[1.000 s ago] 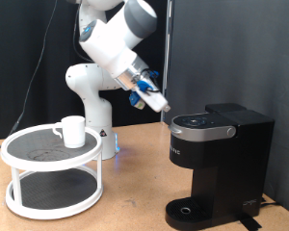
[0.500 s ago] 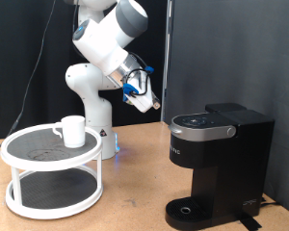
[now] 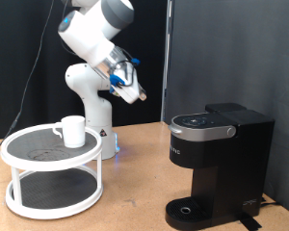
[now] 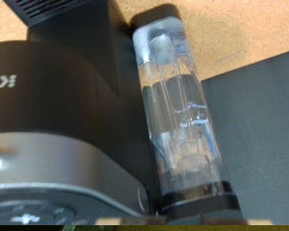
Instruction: Make a cup of coffee with the keurig machine
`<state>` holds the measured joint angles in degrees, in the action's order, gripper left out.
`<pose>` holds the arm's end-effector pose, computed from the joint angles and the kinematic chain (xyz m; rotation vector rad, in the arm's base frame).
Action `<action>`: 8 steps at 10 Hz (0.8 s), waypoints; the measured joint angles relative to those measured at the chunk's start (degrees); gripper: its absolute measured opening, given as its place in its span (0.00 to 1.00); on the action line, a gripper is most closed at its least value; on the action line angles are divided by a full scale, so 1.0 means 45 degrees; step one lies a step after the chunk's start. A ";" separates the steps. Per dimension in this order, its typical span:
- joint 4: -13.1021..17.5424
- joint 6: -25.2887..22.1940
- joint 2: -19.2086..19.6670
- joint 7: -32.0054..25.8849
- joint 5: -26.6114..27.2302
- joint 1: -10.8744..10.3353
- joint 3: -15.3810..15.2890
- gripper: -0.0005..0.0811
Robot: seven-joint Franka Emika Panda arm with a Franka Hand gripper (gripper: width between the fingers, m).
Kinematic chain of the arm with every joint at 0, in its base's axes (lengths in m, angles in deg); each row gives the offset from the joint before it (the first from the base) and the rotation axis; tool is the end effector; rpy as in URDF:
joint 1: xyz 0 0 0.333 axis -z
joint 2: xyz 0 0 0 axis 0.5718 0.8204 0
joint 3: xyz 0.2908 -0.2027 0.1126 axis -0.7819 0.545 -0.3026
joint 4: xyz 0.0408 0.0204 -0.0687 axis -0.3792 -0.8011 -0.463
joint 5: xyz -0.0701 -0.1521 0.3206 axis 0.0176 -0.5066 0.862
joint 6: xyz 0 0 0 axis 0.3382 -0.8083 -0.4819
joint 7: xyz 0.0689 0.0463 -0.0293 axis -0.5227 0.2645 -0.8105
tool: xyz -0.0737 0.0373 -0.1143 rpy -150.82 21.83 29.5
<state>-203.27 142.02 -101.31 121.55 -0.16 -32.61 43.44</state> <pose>0.3255 -0.0330 0.4815 -0.4882 2.6037 1.0439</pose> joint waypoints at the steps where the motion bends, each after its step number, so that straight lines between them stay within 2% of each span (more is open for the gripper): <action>1: 0.0021 -0.0391 -0.0288 -0.0013 -0.0079 0.0153 0.0207 0.01; 4: 0.0091 -0.1957 -0.1003 -0.0576 -0.1657 0.0668 0.0862 0.01; 6: -0.0038 -0.2266 -0.1427 -0.0419 -0.1733 0.0939 0.1056 0.01; 8: -0.0086 -0.2184 -0.1403 -0.0636 -0.1763 0.0938 0.1023 0.01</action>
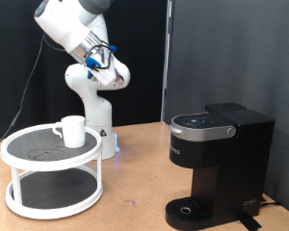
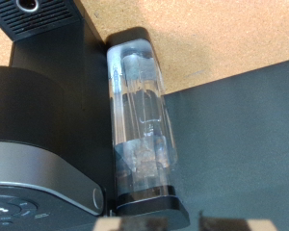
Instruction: Make a cup of coffee with the keurig machine
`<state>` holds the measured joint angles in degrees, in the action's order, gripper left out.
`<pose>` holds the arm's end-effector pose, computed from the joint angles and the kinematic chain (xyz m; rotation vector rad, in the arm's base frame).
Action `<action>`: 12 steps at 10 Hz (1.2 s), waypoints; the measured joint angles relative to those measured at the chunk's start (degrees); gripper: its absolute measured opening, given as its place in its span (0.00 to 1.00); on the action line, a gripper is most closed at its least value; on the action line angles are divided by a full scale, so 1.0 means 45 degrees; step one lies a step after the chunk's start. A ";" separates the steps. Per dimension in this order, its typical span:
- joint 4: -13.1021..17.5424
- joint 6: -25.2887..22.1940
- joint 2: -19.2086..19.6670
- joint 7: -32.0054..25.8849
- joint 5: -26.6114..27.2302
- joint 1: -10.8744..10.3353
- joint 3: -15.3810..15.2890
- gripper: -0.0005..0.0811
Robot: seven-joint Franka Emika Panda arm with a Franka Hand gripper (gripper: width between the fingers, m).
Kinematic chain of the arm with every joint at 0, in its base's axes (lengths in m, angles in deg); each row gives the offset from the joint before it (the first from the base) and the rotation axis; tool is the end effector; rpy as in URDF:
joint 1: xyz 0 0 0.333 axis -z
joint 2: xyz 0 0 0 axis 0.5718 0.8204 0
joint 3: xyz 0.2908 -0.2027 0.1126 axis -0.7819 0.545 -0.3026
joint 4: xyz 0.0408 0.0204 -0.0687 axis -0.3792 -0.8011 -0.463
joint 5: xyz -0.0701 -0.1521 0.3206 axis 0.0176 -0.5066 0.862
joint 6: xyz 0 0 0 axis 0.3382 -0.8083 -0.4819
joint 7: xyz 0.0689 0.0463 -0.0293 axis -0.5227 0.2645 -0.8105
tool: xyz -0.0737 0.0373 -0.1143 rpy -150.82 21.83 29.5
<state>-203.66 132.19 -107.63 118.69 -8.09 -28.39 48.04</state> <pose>0.2726 -0.0683 0.4962 -0.5878 2.5982 1.0474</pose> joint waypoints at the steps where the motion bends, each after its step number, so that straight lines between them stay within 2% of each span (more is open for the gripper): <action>1: -0.0145 0.0317 -0.0030 -0.0436 0.0011 0.0002 0.0018 0.01; 3: -0.0485 0.0728 -0.0211 -0.1535 0.0023 0.0069 0.0375 0.01; 4: -0.0472 0.0299 -0.0275 -0.1942 -0.0083 0.0153 0.0791 0.01; 6: -0.0032 -0.1378 -0.0240 -0.2619 -0.1005 0.0336 0.1824 0.01; 8: 0.0409 -0.2117 -0.0205 -0.3137 -0.2147 0.0569 0.2547 0.01; 10: 0.0543 -0.2036 -0.0232 -0.3087 -0.2099 0.0826 0.2878 0.01; 12: 0.0532 -0.2211 -0.0210 -0.3582 -0.2295 0.0818 0.2958 0.01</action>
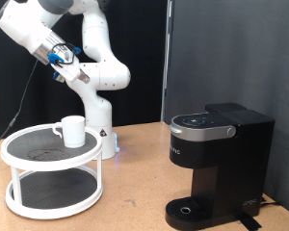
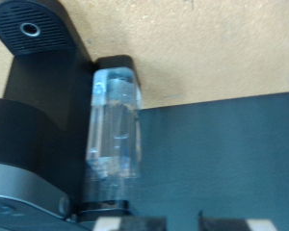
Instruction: Make a cup of coffee with the keurig machine
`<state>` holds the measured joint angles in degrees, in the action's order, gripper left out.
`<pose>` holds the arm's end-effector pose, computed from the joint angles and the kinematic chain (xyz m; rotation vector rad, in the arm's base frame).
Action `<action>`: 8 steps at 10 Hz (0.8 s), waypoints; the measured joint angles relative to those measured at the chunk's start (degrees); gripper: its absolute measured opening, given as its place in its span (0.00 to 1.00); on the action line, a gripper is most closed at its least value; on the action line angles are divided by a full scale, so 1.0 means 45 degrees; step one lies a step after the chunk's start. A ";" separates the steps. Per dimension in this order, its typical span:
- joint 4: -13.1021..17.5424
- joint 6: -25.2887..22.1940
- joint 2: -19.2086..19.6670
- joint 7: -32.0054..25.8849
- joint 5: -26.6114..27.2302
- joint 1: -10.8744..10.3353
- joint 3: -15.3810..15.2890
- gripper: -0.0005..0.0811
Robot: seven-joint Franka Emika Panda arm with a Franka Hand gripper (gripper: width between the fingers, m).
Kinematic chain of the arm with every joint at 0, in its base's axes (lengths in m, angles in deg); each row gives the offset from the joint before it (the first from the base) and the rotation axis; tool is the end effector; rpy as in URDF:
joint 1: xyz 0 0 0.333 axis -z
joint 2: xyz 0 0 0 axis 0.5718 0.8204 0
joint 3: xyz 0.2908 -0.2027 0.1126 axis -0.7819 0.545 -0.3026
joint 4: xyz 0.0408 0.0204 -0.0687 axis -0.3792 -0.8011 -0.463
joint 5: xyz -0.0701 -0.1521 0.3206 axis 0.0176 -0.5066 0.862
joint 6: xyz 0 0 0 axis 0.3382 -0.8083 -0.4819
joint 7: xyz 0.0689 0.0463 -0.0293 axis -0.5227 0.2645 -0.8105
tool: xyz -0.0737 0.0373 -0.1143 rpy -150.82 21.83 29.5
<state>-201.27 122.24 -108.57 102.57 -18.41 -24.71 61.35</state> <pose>0.2124 -0.1509 0.4884 -0.7697 2.4783 1.0432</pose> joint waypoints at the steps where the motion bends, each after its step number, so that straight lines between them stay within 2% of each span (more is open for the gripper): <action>1: 0.0061 -0.0318 0.0046 -0.0638 -0.0286 -0.0001 0.0281 0.01; 2: 0.0263 -0.0749 0.0162 -0.1242 -0.0657 0.0000 0.0710 0.01; 4: 0.0912 -0.1234 0.0609 -0.1588 -0.0898 0.0028 0.1625 0.01; 6: 0.1484 -0.1228 0.1109 -0.1473 -0.0311 0.0039 0.2485 0.01; 8: 0.1994 -0.1258 0.1637 -0.1383 0.0085 0.0020 0.3008 0.01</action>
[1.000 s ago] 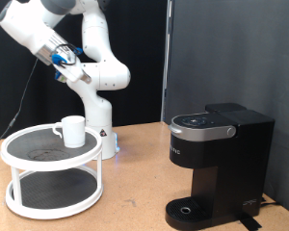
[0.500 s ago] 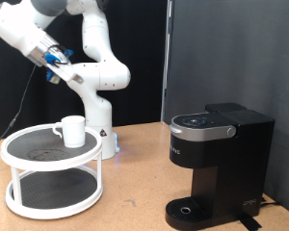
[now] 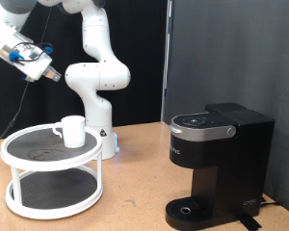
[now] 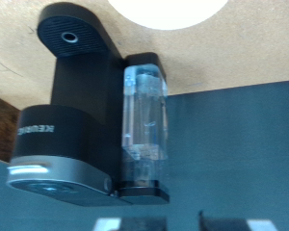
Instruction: Make a cup of coffee with the keurig machine
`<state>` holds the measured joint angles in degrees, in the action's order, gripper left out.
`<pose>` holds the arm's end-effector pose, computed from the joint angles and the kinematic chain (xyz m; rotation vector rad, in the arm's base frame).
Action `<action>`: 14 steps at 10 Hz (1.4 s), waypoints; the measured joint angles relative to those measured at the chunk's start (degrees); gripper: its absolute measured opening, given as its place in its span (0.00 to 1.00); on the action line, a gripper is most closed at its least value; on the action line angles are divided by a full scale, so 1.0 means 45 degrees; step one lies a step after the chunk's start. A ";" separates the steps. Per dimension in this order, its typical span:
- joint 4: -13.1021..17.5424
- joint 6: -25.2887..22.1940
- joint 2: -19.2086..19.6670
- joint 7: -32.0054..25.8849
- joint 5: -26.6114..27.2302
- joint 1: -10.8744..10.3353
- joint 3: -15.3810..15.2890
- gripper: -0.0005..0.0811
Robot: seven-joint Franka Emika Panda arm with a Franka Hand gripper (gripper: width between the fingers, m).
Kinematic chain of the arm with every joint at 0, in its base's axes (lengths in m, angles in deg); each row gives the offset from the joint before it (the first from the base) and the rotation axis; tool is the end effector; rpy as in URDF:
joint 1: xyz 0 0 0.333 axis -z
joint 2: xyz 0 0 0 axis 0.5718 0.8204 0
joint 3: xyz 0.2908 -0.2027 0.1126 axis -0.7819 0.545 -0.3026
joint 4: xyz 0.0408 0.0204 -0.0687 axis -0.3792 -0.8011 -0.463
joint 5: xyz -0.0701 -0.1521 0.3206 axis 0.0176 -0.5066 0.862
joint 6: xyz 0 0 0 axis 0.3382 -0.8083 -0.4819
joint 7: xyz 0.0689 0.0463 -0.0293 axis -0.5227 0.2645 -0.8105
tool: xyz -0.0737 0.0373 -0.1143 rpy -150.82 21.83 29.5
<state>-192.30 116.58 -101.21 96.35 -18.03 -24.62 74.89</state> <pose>0.1919 -0.2396 0.4947 -0.5989 2.3849 1.0759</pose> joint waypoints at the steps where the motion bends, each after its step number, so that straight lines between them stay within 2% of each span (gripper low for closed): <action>1: 0.0217 -0.0029 0.0279 0.0000 0.0026 -0.0005 0.0114 0.01; 3: 0.0454 -0.0063 0.0749 -0.0015 -0.0045 -0.0012 0.0142 0.01; 6: 0.0365 0.0129 0.1297 -0.0173 -0.0511 -0.0047 0.0123 0.01; 7: 0.0197 0.0479 0.1427 -0.0206 -0.0651 -0.0047 0.0103 0.12; 8: -0.0054 0.0895 0.1469 -0.0275 -0.0834 -0.0046 0.0078 0.12; 9: -0.0371 0.1392 0.1476 -0.0371 -0.1019 -0.0045 0.0064 0.35; 10: -0.0771 0.1961 0.1483 -0.0437 -0.1157 -0.0044 0.0053 0.35; 12: -0.1618 0.3142 0.1495 -0.0550 -0.1431 -0.0044 0.0005 0.69; 13: -0.2042 0.3694 0.1501 -0.0667 -0.1547 -0.0045 -0.0009 0.69; 14: -0.2408 0.4139 0.1507 -0.0772 -0.1593 -0.0045 -0.0013 0.86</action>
<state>-203.13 135.20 -94.42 92.88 -25.20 -24.82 74.83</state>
